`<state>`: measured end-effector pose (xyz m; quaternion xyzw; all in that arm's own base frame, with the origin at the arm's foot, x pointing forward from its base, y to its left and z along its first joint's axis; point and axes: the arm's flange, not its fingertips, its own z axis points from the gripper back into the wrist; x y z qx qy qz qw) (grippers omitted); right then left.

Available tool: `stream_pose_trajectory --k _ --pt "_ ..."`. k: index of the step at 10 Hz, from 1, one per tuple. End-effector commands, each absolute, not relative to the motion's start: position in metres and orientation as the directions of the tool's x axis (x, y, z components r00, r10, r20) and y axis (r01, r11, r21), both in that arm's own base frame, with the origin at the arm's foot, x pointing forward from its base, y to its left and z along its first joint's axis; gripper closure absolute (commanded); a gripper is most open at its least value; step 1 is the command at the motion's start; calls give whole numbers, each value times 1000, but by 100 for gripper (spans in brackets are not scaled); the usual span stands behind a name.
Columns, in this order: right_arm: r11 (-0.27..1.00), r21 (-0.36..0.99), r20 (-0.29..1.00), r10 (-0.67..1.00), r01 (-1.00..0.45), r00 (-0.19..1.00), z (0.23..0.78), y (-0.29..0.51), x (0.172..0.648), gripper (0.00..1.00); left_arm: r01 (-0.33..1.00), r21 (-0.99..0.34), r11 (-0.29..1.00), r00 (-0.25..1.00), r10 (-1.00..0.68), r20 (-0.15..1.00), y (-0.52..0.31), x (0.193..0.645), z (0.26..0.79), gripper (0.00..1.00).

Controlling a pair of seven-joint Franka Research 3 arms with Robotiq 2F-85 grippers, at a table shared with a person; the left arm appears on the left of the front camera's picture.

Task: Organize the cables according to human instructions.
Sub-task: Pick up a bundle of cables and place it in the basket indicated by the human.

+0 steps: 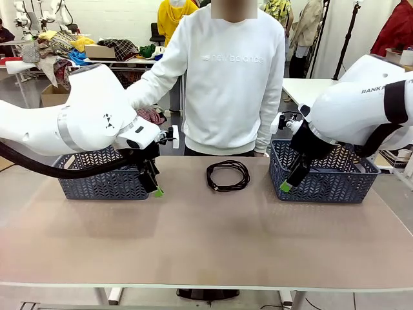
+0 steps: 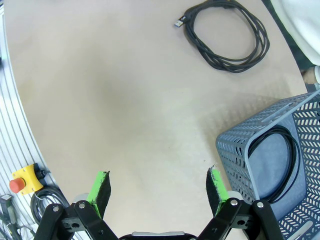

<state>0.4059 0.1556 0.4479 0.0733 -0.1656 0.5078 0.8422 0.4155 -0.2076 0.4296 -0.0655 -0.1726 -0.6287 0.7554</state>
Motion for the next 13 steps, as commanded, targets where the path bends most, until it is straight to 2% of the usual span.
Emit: stream_pose_trajectory --k 1,4,5,10,13 --pt "476 -45 355 829 -878 432 449 156 406 0 972 118 201 150 -927 343 -208 416 430 0" --pt "476 -45 355 829 -878 432 449 156 406 0 953 118 279 235 -927 291 -235 439 432 0" --pt "476 -45 355 829 -878 432 449 156 406 0 922 94 376 341 -902 266 -248 448 435 0" --pt "476 -45 355 829 -878 432 449 156 406 0 824 103 557 510 -808 296 -338 490 454 0" --pt "476 -45 355 829 -878 432 449 156 406 0 746 68 663 633 -736 240 -371 520 453 0"
